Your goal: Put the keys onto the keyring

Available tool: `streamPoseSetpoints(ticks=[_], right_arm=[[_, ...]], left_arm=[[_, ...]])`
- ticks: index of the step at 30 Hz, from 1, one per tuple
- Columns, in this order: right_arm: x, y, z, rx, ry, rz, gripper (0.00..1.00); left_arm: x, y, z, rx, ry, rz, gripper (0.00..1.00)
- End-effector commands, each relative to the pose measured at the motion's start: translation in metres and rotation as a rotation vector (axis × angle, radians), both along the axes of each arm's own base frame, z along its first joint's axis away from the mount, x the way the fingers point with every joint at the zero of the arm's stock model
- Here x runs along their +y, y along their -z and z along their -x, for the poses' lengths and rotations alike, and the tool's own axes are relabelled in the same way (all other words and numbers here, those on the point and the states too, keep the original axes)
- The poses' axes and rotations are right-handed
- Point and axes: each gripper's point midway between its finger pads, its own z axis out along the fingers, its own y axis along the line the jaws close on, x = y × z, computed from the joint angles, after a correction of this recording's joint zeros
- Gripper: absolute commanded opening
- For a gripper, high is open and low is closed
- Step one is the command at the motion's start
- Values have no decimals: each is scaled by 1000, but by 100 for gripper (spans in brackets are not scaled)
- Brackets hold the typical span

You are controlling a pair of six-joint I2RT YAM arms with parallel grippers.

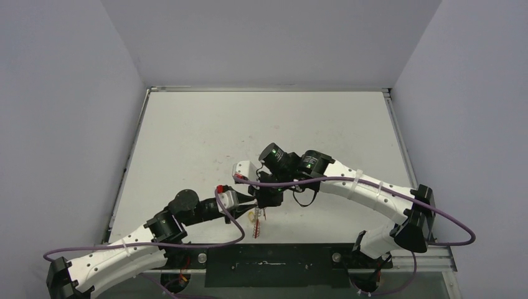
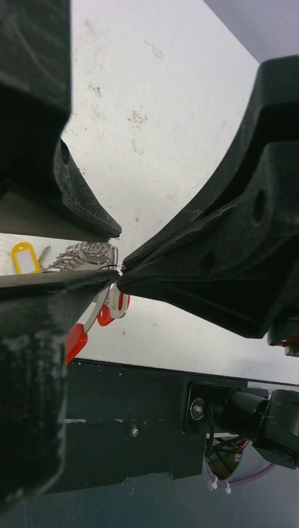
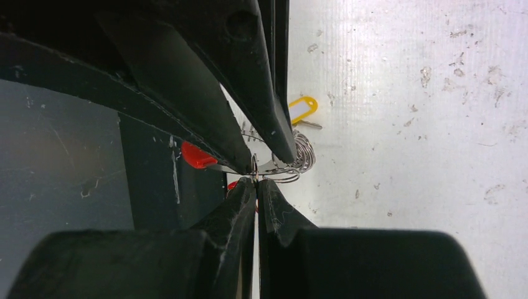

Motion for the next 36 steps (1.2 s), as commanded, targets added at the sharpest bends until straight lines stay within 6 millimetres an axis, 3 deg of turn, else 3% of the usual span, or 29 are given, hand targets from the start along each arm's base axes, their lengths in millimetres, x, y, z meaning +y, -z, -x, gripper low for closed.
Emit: streamPoseSetpoints(ticks=[1, 14, 21, 28, 33, 35, 36], right_arm=[[14, -20, 2, -2, -16, -76, 0], [16, -23, 3, 3, -24, -80, 0], [15, -22, 5, 8, -29, -75, 0], [15, -19, 5, 6, -33, -66, 0], [15, -17, 1, -10, -30, -61, 0], [16, -18, -1, -27, -28, -69, 5], [16, -20, -3, -36, -28, -82, 12]], left_arm=[[-7, -35, 1, -82, 28, 102, 20], [-9, -14, 9, -31, 88, -14, 19], [-16, -17, 8, -34, 96, 4, 18], [-19, -15, 8, -31, 112, -10, 0], [-16, -16, 10, -33, 107, 4, 0], [-14, -16, 10, -31, 102, 13, 0], [-13, -16, 11, -30, 99, 18, 0]])
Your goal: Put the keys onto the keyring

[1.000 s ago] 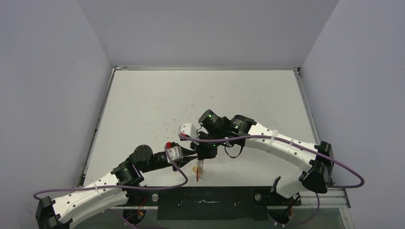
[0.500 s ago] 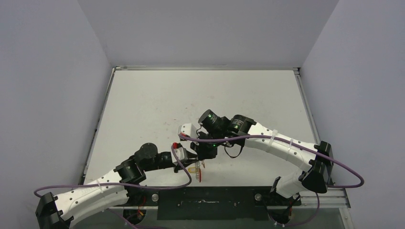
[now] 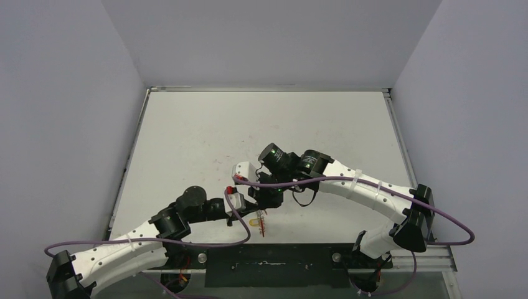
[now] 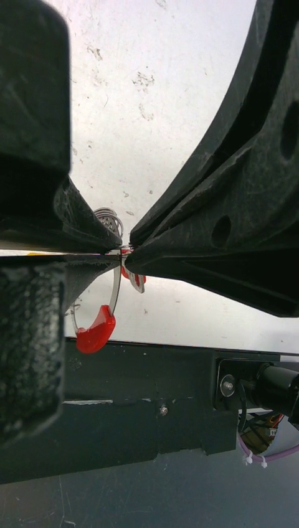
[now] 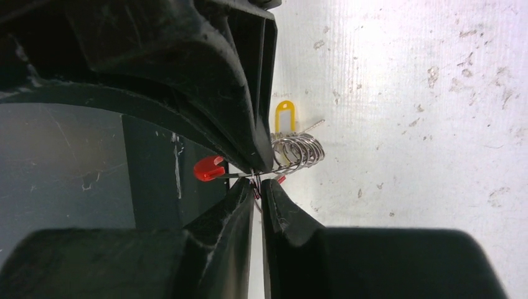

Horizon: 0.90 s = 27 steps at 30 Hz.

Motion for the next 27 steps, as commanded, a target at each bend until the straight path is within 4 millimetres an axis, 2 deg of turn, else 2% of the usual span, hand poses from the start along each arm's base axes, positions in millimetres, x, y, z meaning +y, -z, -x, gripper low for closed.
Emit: streamPoseSetpoints(ticks=[1, 4, 6, 10, 16, 27], right_arm=[[18, -25, -8, -62, -1, -107, 21], [17, -34, -11, -97, -4, -173, 43], [14, -42, -14, -111, -6, -233, 47], [6, -56, -14, -119, -57, -374, 47], [-4, -70, -5, -183, -154, -574, 42], [4, -59, 2, -146, -202, -625, 28]], left_arm=[[-2, -33, 0, -57, 3, 104, 0], [0, -33, 0, -56, -11, 134, 0], [1, -35, -1, -66, -26, 173, 0], [3, -41, -1, -93, -36, 252, 0], [3, -50, 4, -142, -13, 328, 0], [3, -61, 15, -191, 48, 387, 0]])
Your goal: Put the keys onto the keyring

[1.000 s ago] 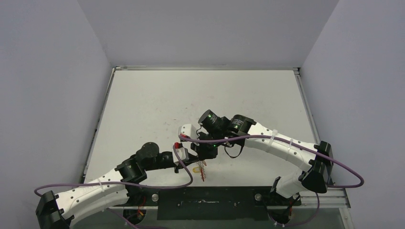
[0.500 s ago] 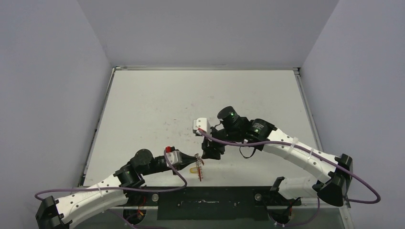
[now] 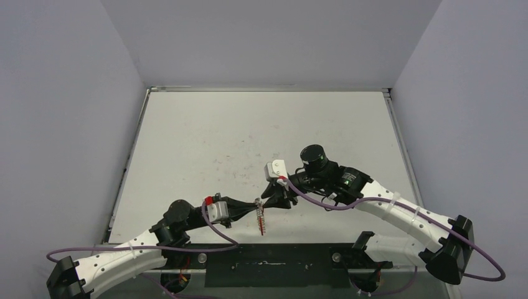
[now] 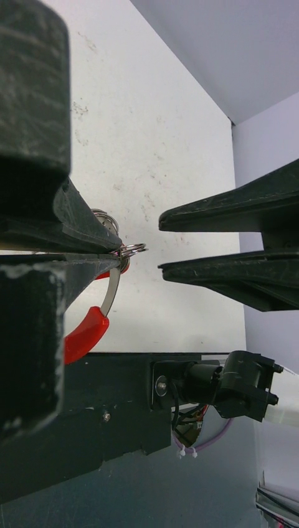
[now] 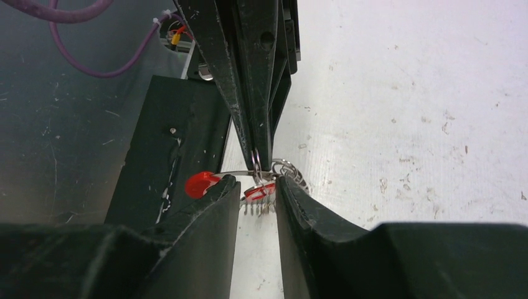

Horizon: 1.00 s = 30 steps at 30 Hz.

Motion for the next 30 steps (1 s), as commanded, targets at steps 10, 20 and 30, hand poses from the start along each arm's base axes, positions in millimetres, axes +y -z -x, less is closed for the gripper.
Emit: streamPoseSetpoints(ticks=[10, 20, 30], right_arm=[[23, -6, -1, 30, -67, -80, 16], [14, -1, -1, 48, -38, -2, 0], [-1, 28, -14, 18, 115, 418, 0]], left_arm=[[-1, -34, 11, -67, 54, 103, 0], [3, -26, 0, -32, -11, 43, 10], [21, -15, -13, 2, -125, -127, 22]])
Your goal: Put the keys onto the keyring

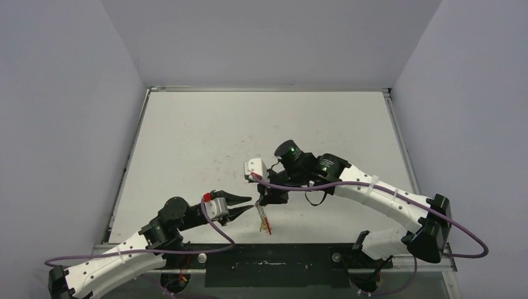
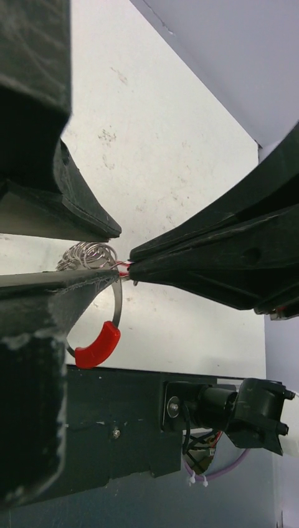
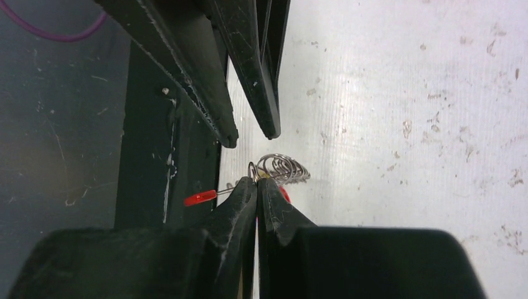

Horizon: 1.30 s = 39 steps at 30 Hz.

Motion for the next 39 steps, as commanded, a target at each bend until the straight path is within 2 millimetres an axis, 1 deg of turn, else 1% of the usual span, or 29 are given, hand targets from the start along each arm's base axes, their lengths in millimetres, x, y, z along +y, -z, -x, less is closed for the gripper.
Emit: streamPoseSetpoints(ticks=[1, 6, 10, 16, 25, 31, 39], right_arm=[[-9, 3, -7, -72, 54, 199, 0], [-4, 10, -13, -68, 107, 319, 0], [6, 10, -9, -58, 95, 310, 0], [13, 9, -7, -57, 99, 290, 0], [17, 6, -5, -48, 97, 270, 0], [17, 3, -3, -45, 94, 252, 0], [17, 6, -3, -42, 93, 261, 0]], left_arm=[[8, -6, -8, -3, -55, -86, 22], [3, -4, -8, 19, -33, -145, 23], [-5, 0, -9, 49, -13, -160, 23], [-14, 9, -8, 86, 14, -174, 23], [-20, 13, -7, 94, 30, -153, 21], [-23, 23, -9, 109, 34, -188, 18], [-23, 32, -10, 117, 40, -241, 11]])
